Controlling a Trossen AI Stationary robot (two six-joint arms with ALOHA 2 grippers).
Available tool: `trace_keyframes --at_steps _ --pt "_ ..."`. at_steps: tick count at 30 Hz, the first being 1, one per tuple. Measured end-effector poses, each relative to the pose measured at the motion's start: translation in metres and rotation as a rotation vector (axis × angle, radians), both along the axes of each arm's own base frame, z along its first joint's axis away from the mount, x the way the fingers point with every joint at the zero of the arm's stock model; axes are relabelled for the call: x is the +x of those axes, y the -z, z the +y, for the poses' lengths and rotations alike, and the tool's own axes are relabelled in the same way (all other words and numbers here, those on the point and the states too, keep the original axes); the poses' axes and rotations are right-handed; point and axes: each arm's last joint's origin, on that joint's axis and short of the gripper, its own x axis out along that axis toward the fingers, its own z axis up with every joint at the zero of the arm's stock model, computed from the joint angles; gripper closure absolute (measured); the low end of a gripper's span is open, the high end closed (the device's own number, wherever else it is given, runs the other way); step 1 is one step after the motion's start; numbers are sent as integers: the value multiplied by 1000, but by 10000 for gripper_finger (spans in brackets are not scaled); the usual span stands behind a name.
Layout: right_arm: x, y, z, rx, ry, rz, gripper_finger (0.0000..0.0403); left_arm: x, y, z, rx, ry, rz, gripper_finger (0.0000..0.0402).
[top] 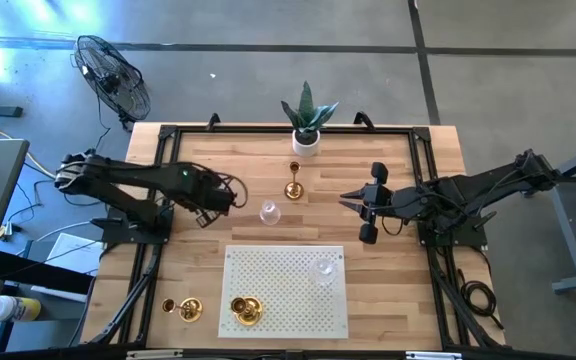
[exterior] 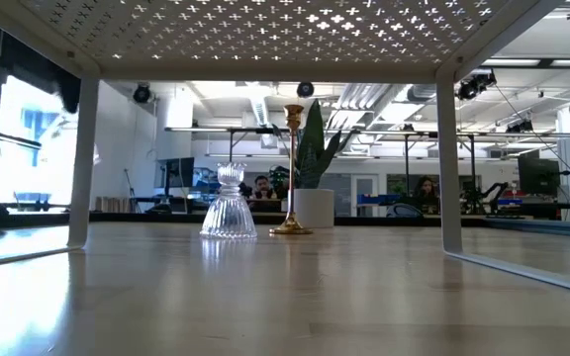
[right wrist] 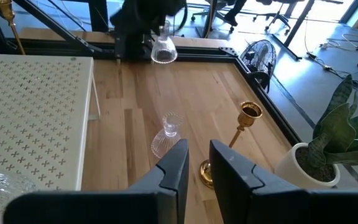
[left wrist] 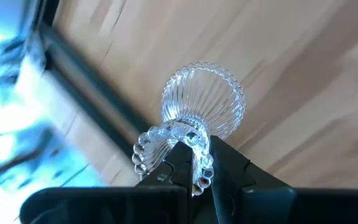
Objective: Pick & Place candle stick holders
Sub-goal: Put the left transparent candle holder on the shelf
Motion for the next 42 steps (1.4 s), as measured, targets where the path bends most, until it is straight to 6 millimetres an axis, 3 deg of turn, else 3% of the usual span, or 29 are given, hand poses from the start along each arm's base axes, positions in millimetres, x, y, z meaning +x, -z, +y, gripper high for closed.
trace_keyframes --at_steps 11,18,26,37,42 --pt "0 0 1 18 -32 4 345 7 -93 -1 -42 95 -353 379" --pt "0 0 1 18 -32 4 346 0 -132 -1 -32 160 -494 379" --pt "0 0 1 18 -32 4 346 1 -142 -20 -93 271 -561 379" --pt "0 0 1 33 -27 -4 345 37 -123 -68 -227 445 -512 379" --pt "0 0 1 34 -26 -7 345 51 -123 -86 -279 491 -467 379"
